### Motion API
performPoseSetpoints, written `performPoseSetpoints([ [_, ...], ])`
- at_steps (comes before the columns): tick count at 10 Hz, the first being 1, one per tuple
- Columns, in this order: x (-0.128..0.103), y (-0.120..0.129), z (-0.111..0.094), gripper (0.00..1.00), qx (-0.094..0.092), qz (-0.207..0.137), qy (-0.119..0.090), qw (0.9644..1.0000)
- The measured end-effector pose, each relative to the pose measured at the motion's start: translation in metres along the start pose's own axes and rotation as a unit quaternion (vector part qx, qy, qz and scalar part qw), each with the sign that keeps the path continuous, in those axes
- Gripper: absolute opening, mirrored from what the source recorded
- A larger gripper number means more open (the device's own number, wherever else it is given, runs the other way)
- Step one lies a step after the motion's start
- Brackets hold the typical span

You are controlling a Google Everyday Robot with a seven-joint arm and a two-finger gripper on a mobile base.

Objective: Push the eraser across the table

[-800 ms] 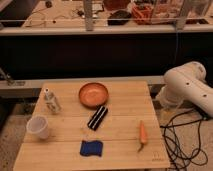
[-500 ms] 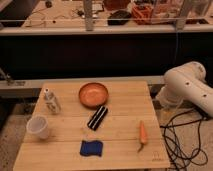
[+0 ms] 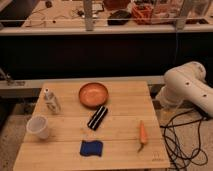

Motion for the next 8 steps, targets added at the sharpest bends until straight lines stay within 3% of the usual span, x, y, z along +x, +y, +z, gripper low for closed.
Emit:
performPoseSetpoints([
  [6, 0.000, 0.000, 0.000, 0.80, 0.000, 0.000, 0.000, 1.0000],
  [8, -0.013, 0.002, 0.001, 0.80, 0.002, -0.016, 0.001, 0.9999],
])
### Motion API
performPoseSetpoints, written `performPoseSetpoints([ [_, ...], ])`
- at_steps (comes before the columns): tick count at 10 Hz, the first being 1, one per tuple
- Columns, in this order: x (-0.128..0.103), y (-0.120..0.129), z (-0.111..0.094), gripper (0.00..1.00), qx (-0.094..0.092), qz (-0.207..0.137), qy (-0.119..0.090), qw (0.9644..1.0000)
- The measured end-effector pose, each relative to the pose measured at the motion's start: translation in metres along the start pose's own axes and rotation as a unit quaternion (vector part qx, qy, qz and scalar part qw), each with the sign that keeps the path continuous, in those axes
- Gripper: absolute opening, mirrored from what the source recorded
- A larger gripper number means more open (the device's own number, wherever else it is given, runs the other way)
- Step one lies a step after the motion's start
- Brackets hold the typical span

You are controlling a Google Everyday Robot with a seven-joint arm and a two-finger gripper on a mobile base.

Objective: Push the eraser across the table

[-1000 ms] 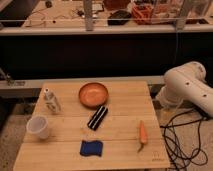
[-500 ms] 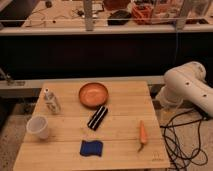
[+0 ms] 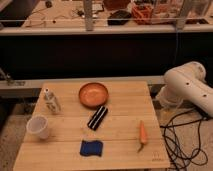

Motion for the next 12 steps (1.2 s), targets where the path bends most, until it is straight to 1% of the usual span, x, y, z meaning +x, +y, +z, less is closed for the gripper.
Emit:
performPoseSetpoints([
  [1, -0.015, -0.001, 0.000, 0.80, 0.001, -0.012, 0.000, 0.9999],
  [2, -0.020, -0.001, 0.000, 0.80, 0.002, -0.018, 0.001, 0.9998],
  [4, -0.020, -0.001, 0.001, 0.80, 0.004, -0.023, 0.001, 0.9997],
  [6, -0.028, 0.000, 0.001, 0.80, 0.006, -0.038, 0.003, 0.9993],
  [7, -0.035, 0.001, 0.001, 0.80, 0.005, -0.045, 0.002, 0.9990],
  [9, -0.057, 0.001, 0.005, 0.80, 0.006, -0.066, 0.003, 0.9978],
  [10, -0.063, 0.001, 0.005, 0.80, 0.008, -0.073, 0.002, 0.9973],
  [12, -0.064, 0.002, 0.007, 0.80, 0.008, -0.084, 0.003, 0.9964],
])
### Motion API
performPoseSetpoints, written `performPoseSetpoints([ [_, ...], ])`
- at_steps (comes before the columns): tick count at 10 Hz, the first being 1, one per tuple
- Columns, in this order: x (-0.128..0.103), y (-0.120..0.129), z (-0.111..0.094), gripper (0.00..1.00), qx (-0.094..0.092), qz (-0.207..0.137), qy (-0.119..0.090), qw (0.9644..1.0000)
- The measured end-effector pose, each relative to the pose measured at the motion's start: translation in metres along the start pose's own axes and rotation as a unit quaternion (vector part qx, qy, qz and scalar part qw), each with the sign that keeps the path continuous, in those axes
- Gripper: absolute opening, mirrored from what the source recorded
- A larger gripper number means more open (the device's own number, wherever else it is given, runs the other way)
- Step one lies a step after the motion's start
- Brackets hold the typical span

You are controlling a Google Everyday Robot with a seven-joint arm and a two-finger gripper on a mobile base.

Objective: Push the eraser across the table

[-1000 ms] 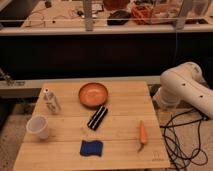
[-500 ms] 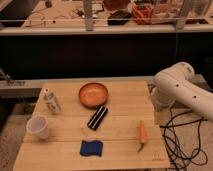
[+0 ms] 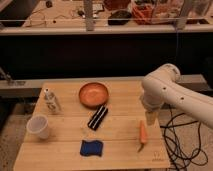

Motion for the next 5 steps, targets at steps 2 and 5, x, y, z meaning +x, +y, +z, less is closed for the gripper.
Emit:
performPoseSetpoints([
  [2, -0.021, -0.003, 0.003, 0.80, -0.001, -0.024, -0.006, 0.9997],
  [5, -0.047, -0.007, 0.009, 0.80, -0.001, -0.055, -0.013, 0.9984],
])
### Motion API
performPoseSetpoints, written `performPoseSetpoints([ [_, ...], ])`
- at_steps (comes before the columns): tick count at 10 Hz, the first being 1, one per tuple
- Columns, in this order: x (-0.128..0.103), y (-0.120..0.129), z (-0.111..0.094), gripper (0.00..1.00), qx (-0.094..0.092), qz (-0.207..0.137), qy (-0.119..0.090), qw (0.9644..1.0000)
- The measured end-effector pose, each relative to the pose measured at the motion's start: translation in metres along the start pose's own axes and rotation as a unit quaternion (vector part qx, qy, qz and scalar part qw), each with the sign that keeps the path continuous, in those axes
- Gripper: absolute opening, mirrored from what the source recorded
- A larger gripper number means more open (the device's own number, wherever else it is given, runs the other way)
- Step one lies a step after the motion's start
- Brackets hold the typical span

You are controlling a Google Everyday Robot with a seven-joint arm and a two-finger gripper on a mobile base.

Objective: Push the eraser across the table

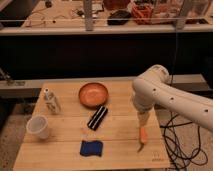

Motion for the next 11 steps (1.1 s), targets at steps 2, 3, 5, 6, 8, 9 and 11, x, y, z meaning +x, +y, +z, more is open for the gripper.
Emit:
performPoseSetpoints([
  [2, -0.005, -0.002, 0.003, 0.80, 0.000, -0.013, -0.003, 0.9999],
  [3, -0.012, -0.004, 0.006, 0.80, 0.000, -0.021, -0.006, 0.9998],
  [5, -0.027, -0.008, 0.011, 0.80, -0.001, -0.033, -0.012, 0.9994],
  [6, -0.028, -0.009, 0.013, 0.80, -0.001, -0.037, -0.012, 0.9992],
  [8, -0.032, -0.009, 0.016, 0.80, -0.003, -0.048, -0.015, 0.9987],
  [9, -0.037, -0.011, 0.019, 0.80, -0.004, -0.054, -0.016, 0.9984],
  [11, -0.051, -0.015, 0.025, 0.80, -0.006, -0.068, -0.020, 0.9975],
])
